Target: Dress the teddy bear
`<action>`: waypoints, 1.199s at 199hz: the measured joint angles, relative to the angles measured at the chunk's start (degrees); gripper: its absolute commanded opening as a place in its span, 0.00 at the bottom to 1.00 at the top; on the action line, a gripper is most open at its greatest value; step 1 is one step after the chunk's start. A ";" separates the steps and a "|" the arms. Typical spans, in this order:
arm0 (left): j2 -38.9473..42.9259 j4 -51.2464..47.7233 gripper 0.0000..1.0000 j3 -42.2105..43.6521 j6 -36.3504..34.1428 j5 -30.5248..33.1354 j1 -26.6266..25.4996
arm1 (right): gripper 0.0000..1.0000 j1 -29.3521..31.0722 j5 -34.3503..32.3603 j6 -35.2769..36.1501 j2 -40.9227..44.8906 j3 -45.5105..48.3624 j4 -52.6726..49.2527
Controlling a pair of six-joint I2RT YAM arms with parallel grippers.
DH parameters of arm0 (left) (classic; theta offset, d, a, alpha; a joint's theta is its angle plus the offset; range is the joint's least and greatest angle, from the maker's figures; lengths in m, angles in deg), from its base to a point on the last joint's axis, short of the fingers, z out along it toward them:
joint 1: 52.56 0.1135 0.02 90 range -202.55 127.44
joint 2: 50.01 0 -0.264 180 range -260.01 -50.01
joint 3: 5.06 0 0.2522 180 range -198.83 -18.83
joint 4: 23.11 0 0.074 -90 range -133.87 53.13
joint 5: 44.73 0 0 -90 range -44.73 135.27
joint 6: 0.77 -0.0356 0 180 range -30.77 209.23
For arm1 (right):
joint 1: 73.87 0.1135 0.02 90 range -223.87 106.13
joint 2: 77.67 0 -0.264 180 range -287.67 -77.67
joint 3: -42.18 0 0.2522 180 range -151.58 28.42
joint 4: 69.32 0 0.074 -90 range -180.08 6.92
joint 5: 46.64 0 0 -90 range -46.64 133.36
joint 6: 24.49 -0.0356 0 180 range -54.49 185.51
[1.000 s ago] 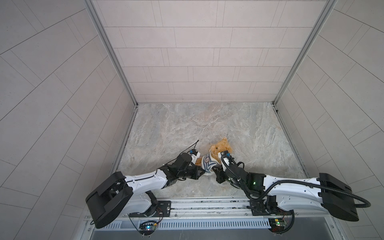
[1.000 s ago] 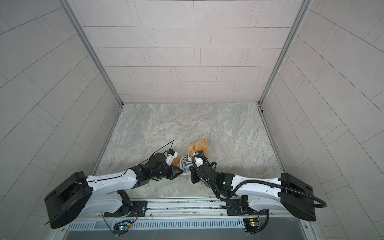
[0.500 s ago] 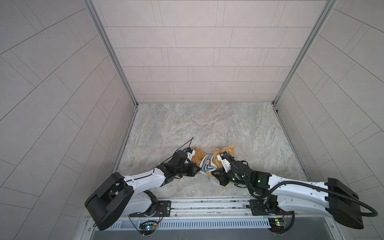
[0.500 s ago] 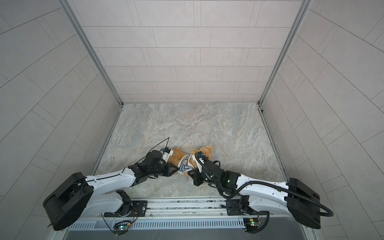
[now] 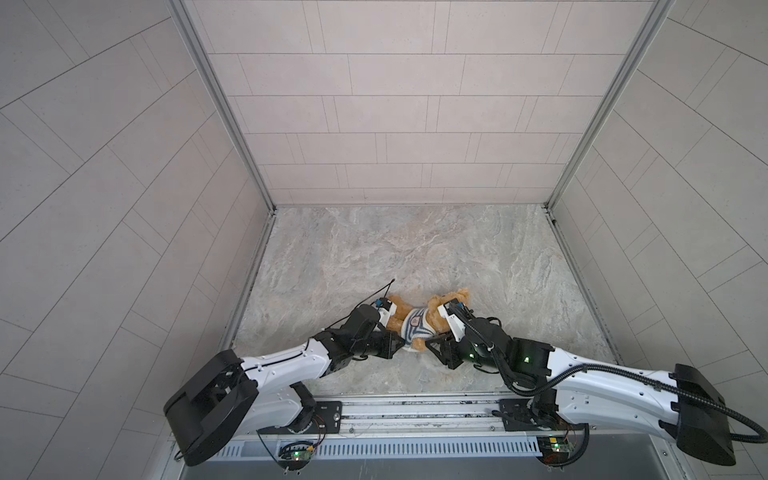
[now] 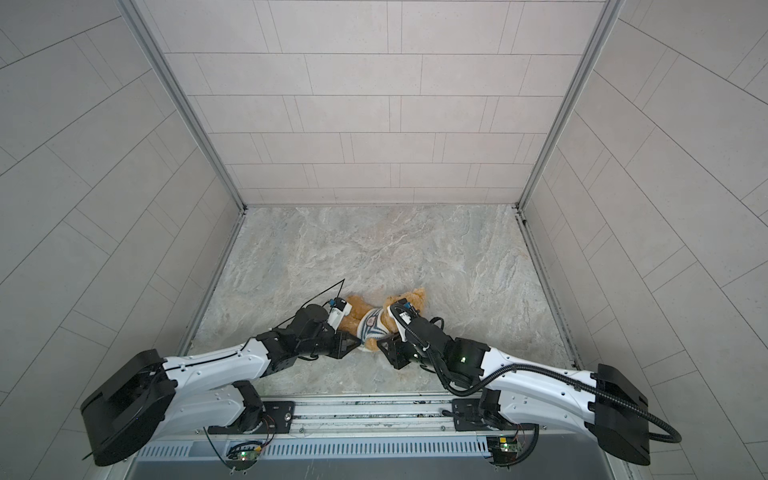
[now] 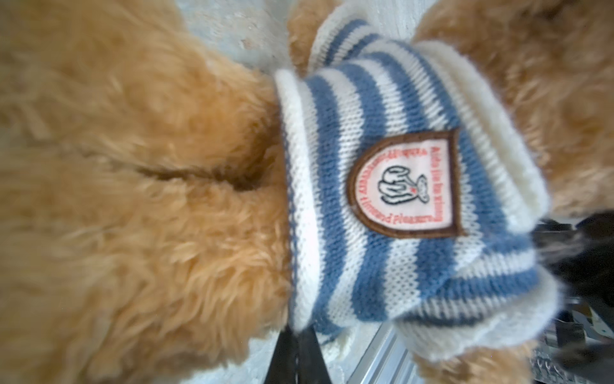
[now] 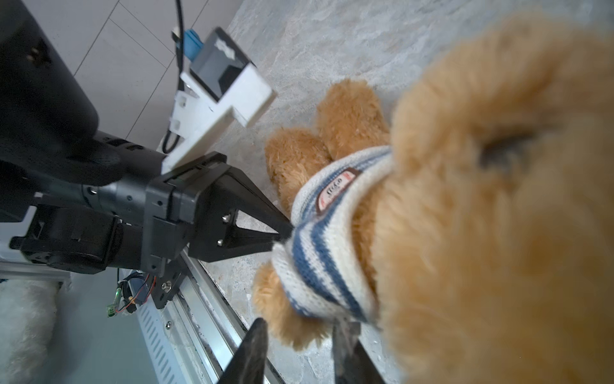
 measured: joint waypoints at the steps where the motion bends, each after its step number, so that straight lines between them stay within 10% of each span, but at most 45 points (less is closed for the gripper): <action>1: 0.00 0.04 0.00 0.00 0.04 -0.02 -0.04 | 0.43 0.15 -0.15 0.20 0.11 -0.11 -0.13; 70: -1.70 7.43 0.00 -0.13 6.32 -2.54 -1.64 | 0.42 11.41 -13.11 10.62 0.68 -7.67 -13.62; 239: -1.92 10.78 0.00 -1.46 10.05 -4.90 -2.05 | 0.35 11.39 -24.74 13.25 -10.40 -10.73 -17.49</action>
